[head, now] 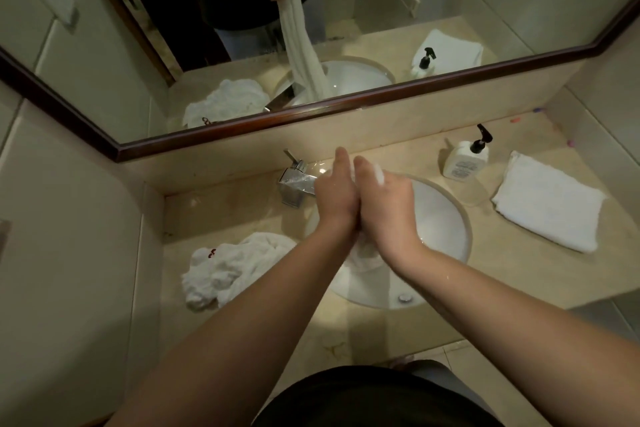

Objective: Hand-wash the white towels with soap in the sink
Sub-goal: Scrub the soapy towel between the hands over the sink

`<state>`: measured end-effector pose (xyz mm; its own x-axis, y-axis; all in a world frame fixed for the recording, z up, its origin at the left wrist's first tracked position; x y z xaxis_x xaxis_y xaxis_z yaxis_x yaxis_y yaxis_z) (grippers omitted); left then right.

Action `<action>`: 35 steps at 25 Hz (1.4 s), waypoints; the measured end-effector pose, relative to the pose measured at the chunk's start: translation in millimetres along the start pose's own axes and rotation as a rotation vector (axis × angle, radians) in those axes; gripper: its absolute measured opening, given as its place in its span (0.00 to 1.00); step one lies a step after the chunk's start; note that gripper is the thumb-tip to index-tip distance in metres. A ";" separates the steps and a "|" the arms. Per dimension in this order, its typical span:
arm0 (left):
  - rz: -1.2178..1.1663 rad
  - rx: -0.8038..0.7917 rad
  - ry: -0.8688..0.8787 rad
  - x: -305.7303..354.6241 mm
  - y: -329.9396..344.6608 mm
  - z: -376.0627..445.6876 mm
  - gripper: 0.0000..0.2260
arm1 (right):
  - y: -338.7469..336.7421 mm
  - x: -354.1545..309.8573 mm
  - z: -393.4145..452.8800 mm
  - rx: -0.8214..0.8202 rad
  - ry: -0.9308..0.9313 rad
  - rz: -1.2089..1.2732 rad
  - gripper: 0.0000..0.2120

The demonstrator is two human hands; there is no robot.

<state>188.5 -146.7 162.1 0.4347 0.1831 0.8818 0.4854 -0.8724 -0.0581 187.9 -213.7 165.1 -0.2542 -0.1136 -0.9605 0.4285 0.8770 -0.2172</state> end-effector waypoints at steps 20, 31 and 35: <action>-0.041 -0.007 -0.023 -0.6 1.9 5.2 0.21 | 2.5 0.3 -0.3 0.021 -0.026 -0.035 0.22; 0.052 -0.161 0.042 -14.3 -5.9 2.9 0.23 | 1.0 6.2 4.3 0.152 -0.038 -0.003 0.23; -0.003 -0.104 -0.009 -13.4 -7.0 14.1 0.20 | 9.2 8.0 -6.7 0.040 -0.065 -0.051 0.26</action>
<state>190.0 -136.6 144.1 0.4405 0.1892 0.8776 0.4054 -0.9141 -0.0064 184.0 -203.4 156.6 -0.2204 -0.1883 -0.9571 0.4508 0.8504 -0.2712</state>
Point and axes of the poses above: each hand's wrist, its own z-axis towards the middle knuckle, its own y-axis out of the palm, x = y × z, the point moved 2 cm from there along z, towards the middle knuckle, and after that the axes turned 9 degrees about x, right-handed, at the moved point
